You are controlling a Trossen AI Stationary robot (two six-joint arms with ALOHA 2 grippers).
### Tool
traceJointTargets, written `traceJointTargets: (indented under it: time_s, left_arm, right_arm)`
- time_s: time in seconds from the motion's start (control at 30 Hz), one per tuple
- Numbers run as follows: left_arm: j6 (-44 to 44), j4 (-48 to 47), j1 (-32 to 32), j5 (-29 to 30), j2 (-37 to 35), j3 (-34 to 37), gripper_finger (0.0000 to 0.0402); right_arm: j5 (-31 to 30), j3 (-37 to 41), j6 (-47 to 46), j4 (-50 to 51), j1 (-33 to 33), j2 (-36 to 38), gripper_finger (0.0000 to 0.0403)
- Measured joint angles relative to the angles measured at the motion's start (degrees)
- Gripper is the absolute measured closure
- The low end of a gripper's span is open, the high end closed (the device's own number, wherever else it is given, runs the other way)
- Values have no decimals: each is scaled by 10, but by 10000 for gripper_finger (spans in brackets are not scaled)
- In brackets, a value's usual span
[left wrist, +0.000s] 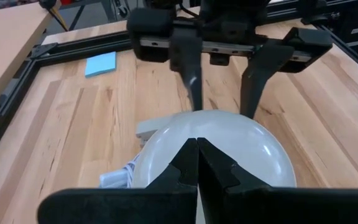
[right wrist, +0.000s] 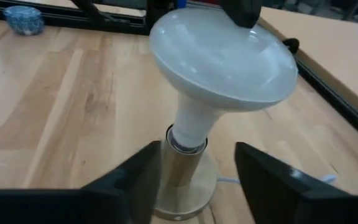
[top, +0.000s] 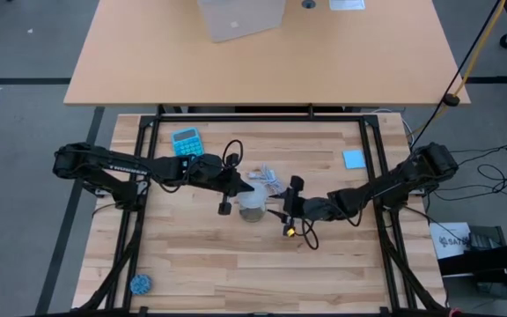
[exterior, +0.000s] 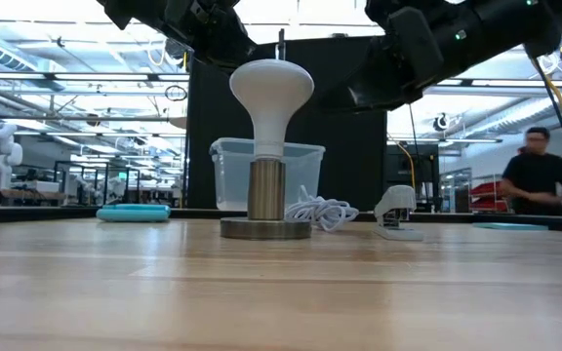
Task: Screw lightbulb
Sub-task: Insert the light bulb into the lamp
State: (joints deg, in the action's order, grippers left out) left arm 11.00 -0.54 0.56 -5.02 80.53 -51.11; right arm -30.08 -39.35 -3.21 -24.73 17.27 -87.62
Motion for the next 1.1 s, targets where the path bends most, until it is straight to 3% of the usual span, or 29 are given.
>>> traceJointTargets:
  time_s: [0.17,0.23,0.53,1.1]
  left_arm:
    - [0,0,0,0,0,0,401]
    - [0,0,0,0,0,0,401]
    - [0,0,0,0,0,0,401]
    - [0,0,0,0,0,0,401]
  right_arm:
    - [-37,0,21,-9,5,-1,363]
    - [-62,0,35,-25,5,-1,391]
    - [-136,0,43,-47,5,-1,402]
    - [-101,-4,71,-76,3,-1,403]
